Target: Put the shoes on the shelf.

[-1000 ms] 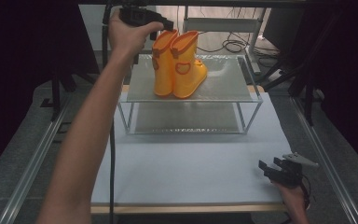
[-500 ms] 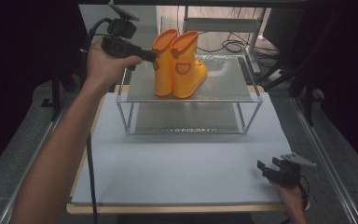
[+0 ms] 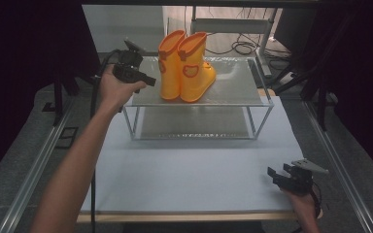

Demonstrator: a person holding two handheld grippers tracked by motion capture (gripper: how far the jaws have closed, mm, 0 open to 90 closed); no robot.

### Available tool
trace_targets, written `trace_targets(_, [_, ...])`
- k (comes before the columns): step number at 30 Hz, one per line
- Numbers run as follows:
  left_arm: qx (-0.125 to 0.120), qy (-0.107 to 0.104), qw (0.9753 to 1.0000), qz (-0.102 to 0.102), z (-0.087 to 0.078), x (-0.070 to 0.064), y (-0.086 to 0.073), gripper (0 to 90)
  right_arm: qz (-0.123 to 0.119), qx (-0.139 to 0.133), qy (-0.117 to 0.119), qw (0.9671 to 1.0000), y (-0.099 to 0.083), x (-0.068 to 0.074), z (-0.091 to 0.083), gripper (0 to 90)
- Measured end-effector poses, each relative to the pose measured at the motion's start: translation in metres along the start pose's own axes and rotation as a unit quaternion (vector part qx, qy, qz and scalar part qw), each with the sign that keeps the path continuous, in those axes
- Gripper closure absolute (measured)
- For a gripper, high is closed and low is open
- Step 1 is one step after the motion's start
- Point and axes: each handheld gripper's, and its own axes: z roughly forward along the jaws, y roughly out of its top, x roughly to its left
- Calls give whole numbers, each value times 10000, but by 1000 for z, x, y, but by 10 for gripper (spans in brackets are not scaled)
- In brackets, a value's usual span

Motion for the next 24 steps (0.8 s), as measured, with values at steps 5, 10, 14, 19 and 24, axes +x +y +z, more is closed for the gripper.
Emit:
trace_targets(5, [53,198,9997,-158,24,13,-3,900,21,-9,-15,10000,0,-1,0,302])
trace_targets(10, [30,239,9992,-306,45,17,-5,900,37,-1,-29,10000,0,-3,0,302])
trace_targets(14, [24,195,9991,-367,56,15,-6,900,36,-12,-38,10000,-1,-4,0,302])
trace_targets(19, [0,148,9991,-387,60,9,-5,900,46,-9,-42,10000,-1,-4,0,302])
trace_targets(24, [-30,114,9992,-377,61,5,-5,900,40,-13,-35,10000,-1,-3,0,302])
